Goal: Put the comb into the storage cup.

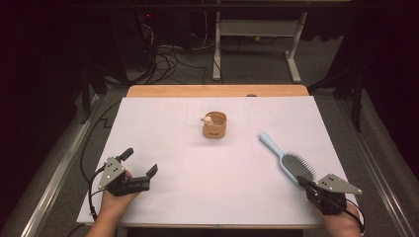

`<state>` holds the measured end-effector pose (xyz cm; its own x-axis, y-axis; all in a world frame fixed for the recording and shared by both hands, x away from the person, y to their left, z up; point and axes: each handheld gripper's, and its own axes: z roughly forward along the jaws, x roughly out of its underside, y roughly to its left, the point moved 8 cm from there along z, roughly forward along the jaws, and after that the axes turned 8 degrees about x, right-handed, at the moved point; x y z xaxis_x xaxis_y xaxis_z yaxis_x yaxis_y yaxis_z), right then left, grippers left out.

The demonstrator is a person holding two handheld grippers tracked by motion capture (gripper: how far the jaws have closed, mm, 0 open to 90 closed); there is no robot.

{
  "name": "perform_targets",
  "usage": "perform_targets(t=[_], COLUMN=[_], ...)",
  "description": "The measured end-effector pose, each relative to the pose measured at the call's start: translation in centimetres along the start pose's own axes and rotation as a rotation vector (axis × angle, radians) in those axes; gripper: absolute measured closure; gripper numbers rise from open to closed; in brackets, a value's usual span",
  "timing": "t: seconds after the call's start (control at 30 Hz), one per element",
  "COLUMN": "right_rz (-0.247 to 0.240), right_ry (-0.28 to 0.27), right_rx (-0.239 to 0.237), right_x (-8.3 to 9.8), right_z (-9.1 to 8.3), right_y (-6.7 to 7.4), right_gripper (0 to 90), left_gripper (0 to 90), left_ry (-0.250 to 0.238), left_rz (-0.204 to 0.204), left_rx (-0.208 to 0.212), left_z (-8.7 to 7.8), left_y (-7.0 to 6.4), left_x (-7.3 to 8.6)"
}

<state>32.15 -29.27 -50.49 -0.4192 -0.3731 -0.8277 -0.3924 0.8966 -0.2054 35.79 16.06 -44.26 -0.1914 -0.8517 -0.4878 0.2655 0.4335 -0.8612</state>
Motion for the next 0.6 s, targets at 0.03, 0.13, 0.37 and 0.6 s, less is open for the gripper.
perform_targets(t=[0.03, 0.13, 0.37, 0.6], right_rz=[0.002, -0.005, 0.000, 0.044], right_ry=[0.001, 0.005, -0.013, -0.046], right_rx=[0.000, 0.002, -0.027, -0.091], right_x=[0.0, 0.1, -0.3, -1.0], right_z=[0.0, 0.1, -0.2, -0.8], right_y=[-0.1, 0.0, 0.7, 1.7], right_gripper=[90.0, 90.0, 90.0, 83.7], left_gripper=[0.2, 0.2, 0.2, 0.2], left_ry=[0.003, 0.004, -0.001, 0.001], left_rz=[0.001, -0.001, -0.001, 0.003], left_rx=[0.001, 0.001, 0.000, 0.000], left_z=[0.0, 0.0, 0.0, 0.0], left_y=[0.0, 0.0, 0.0, 0.1], left_x=[0.0, 0.0, 0.0, 0.0])
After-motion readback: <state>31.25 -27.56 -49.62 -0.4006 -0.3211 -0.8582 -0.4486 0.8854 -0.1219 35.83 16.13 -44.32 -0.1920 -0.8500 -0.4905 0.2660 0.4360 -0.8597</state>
